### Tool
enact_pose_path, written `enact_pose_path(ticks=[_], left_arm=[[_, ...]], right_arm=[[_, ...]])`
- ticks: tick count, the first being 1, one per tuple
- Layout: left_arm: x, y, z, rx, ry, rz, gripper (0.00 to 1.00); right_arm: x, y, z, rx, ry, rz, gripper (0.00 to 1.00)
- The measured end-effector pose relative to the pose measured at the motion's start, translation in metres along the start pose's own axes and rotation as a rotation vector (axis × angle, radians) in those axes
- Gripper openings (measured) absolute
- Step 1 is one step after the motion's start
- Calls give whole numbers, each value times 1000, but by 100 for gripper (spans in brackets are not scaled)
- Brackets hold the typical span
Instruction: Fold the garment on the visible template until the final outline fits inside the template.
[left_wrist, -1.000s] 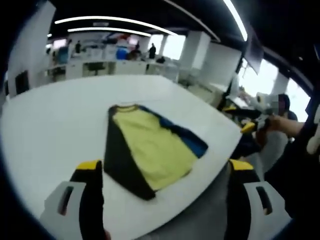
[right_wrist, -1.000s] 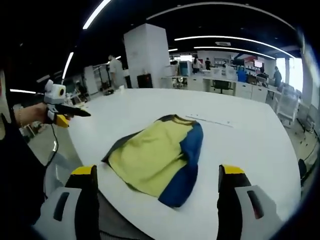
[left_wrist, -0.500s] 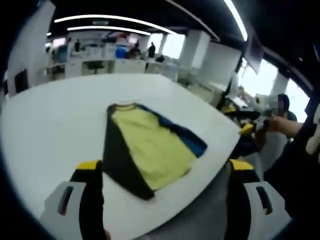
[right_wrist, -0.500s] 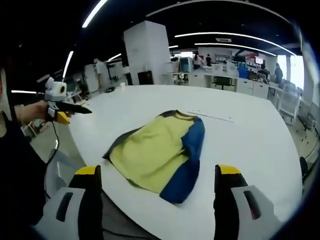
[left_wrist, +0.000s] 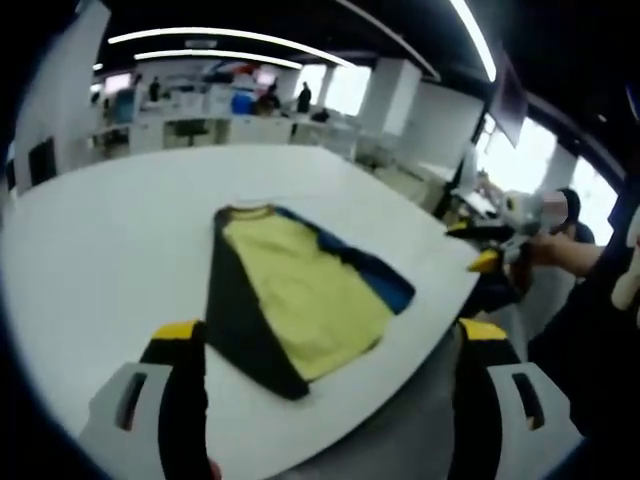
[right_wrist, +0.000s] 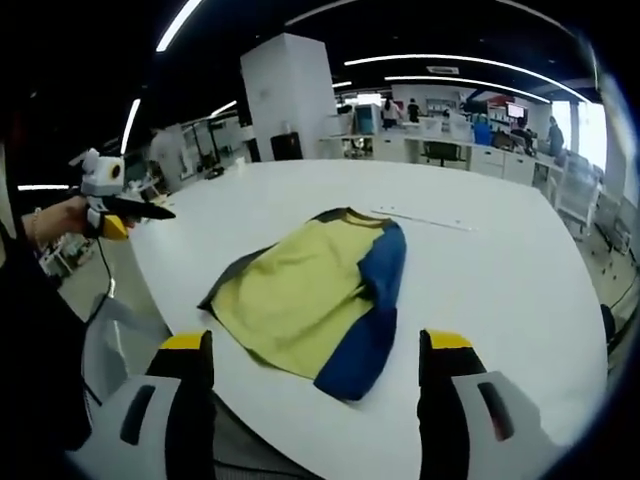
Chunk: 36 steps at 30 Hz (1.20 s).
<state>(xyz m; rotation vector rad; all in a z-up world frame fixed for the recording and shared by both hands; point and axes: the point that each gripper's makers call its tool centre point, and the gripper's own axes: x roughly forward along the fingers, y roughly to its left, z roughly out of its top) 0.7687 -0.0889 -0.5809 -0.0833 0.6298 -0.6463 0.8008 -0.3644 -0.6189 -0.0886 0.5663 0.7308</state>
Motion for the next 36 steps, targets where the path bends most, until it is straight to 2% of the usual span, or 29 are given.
enact_pose_path(ticks=[4,16,24,36], left_arm=[[2,0,-1,-3,5,-1,99],[8,2,-1,-12,14,0,99],[12,5,-2,-17,22,4,99],[20,6,-5,-18,41,2,99]], right_arm=[[4,-5,-12,7,37,-8,77],[17,-16,-31,18,82,-26,66],[30,-32,-58,51,146,-43,51],[54,-40,-87,94,199,-44,39]])
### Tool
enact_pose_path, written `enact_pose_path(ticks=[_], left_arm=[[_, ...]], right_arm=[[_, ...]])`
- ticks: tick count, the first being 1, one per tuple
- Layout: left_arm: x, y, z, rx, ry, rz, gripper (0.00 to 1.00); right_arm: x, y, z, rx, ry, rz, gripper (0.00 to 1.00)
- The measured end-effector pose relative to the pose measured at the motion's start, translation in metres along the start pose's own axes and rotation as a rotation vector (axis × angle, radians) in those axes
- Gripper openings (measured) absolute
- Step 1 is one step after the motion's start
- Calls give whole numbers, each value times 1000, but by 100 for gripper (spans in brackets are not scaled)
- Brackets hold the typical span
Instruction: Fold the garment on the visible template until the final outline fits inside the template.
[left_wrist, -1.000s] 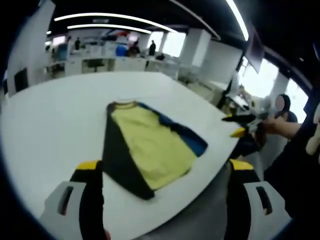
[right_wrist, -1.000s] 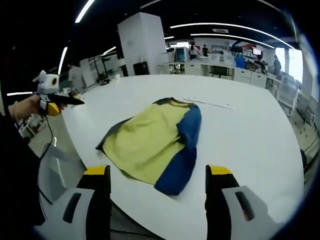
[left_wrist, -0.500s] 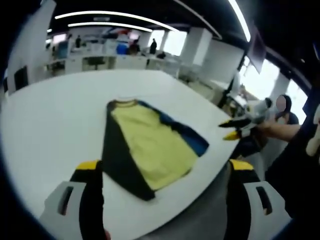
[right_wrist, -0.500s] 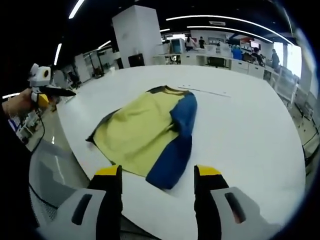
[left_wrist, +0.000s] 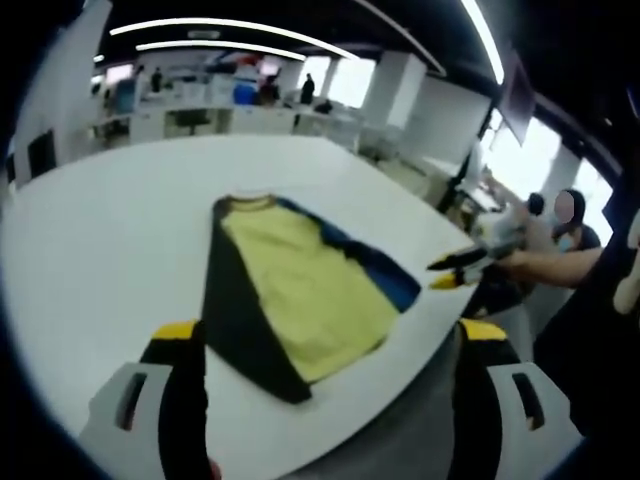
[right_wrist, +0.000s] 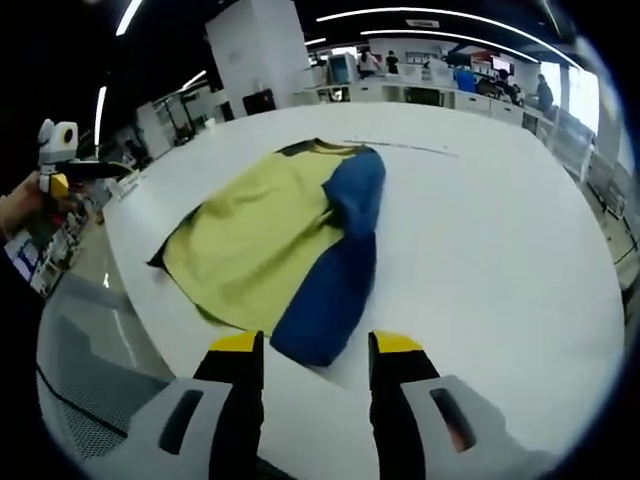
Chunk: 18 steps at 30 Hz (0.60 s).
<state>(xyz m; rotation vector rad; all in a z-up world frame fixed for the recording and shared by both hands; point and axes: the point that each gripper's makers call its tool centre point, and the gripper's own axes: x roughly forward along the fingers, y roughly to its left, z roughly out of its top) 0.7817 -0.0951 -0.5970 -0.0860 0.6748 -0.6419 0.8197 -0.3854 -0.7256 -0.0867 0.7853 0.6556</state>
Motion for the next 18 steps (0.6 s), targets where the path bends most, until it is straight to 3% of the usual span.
enact_pose_path(ticks=[18], left_arm=[[6,2,-1,-7,12,0,99]], right_arm=[[12,-10,-16,39,27,-25,23]])
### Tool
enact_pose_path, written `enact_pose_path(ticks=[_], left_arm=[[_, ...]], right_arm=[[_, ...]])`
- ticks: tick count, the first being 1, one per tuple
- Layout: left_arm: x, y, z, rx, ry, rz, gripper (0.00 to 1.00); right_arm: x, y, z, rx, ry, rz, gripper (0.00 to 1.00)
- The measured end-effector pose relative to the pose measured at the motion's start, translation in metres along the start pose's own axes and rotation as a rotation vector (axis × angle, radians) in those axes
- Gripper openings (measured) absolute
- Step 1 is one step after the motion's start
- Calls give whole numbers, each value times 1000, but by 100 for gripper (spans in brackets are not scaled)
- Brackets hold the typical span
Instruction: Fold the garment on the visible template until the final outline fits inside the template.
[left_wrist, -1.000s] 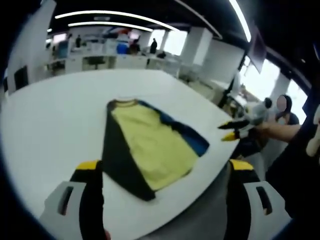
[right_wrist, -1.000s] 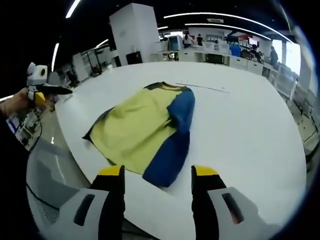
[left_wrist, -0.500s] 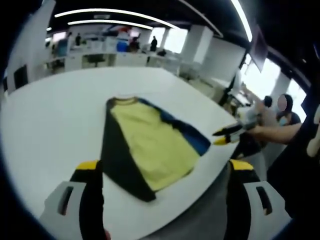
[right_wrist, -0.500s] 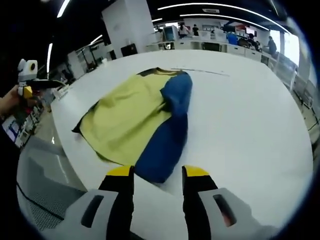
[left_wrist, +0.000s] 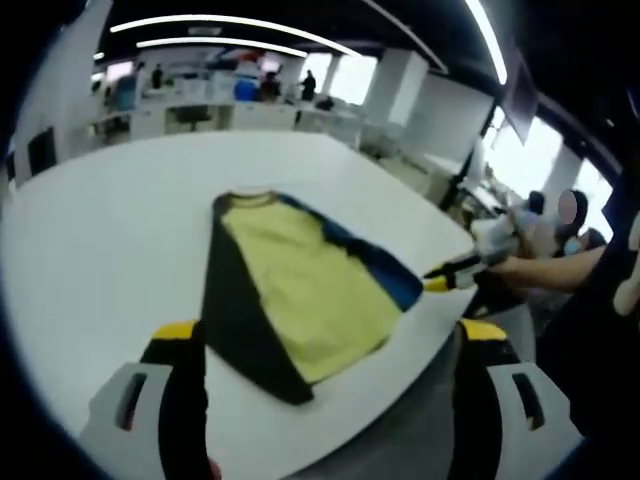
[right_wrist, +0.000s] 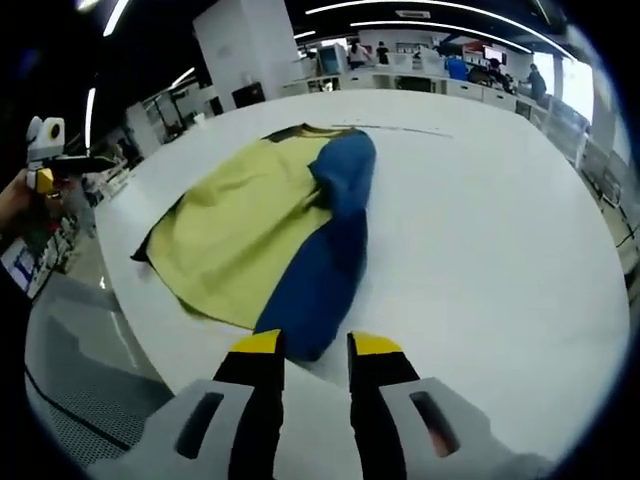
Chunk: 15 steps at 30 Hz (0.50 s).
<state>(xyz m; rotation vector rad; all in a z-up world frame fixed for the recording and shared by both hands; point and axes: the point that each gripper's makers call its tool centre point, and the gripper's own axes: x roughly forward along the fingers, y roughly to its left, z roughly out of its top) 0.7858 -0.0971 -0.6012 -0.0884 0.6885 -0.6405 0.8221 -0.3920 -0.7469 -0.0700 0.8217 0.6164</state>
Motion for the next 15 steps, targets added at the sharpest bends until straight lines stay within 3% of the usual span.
enact_pose_path(ticks=[15], left_arm=[[2,1,0,-7,0,-1,99]], right_arm=[[4,-2,-6,7,18,-5,12]])
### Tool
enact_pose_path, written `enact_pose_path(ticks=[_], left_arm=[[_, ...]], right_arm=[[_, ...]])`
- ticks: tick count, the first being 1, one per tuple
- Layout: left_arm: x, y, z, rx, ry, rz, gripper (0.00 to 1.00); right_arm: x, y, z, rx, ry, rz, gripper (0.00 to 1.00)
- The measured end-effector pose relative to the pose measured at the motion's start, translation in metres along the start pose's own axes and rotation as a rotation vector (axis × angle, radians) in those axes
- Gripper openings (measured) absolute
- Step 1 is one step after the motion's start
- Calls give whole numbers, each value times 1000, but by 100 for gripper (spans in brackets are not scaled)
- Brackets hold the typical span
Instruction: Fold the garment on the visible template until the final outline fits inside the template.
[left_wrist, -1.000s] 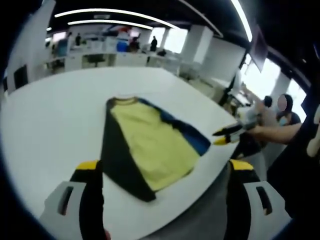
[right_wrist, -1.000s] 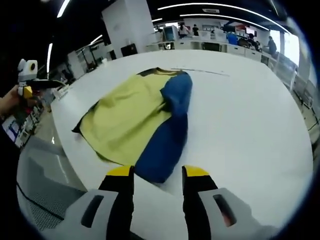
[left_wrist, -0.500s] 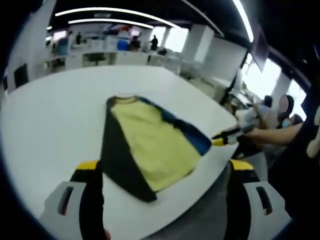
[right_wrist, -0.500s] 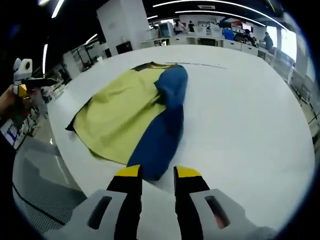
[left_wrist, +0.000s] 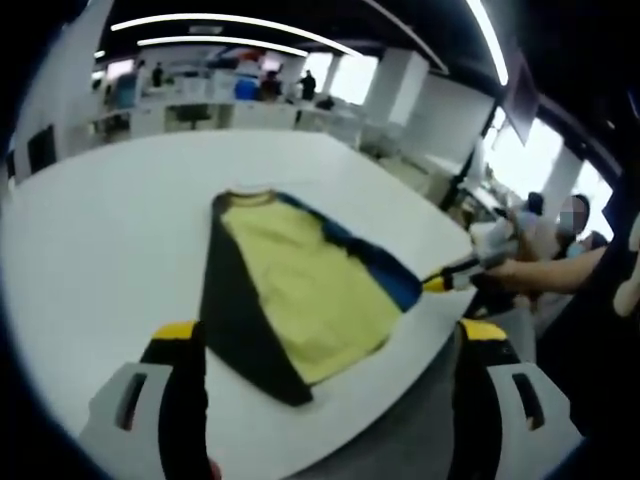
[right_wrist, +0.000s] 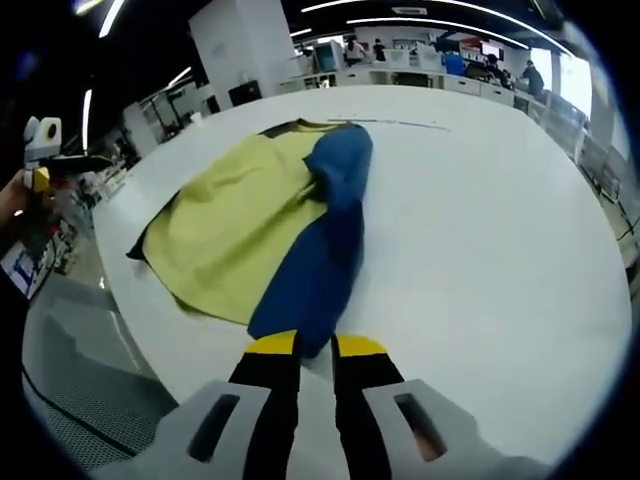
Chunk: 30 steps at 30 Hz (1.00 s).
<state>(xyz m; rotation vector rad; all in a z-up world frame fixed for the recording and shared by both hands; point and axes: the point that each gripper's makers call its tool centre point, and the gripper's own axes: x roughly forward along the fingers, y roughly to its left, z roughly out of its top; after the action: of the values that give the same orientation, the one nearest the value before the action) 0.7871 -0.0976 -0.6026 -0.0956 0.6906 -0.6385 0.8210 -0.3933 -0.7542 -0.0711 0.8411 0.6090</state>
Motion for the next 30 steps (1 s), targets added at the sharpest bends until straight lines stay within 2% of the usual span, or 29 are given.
enact_pose_path(ticks=[11,16,21,30], left_arm=[[-1,0,0,-6,-3,0,99],[0,0,1,-4,-5,-4,99],[0,-1,1,-3,-5,-6,99],[-1,1,2,1,-6,-8,99]], right_arm=[[-2,-4,-2,-6,-2,-18,4],[-6,-7,1,-7,-13,-27,3],[-12,-9,9,-9,-29,-33,3],[-31,-21,36,-18,-84,-60,3]])
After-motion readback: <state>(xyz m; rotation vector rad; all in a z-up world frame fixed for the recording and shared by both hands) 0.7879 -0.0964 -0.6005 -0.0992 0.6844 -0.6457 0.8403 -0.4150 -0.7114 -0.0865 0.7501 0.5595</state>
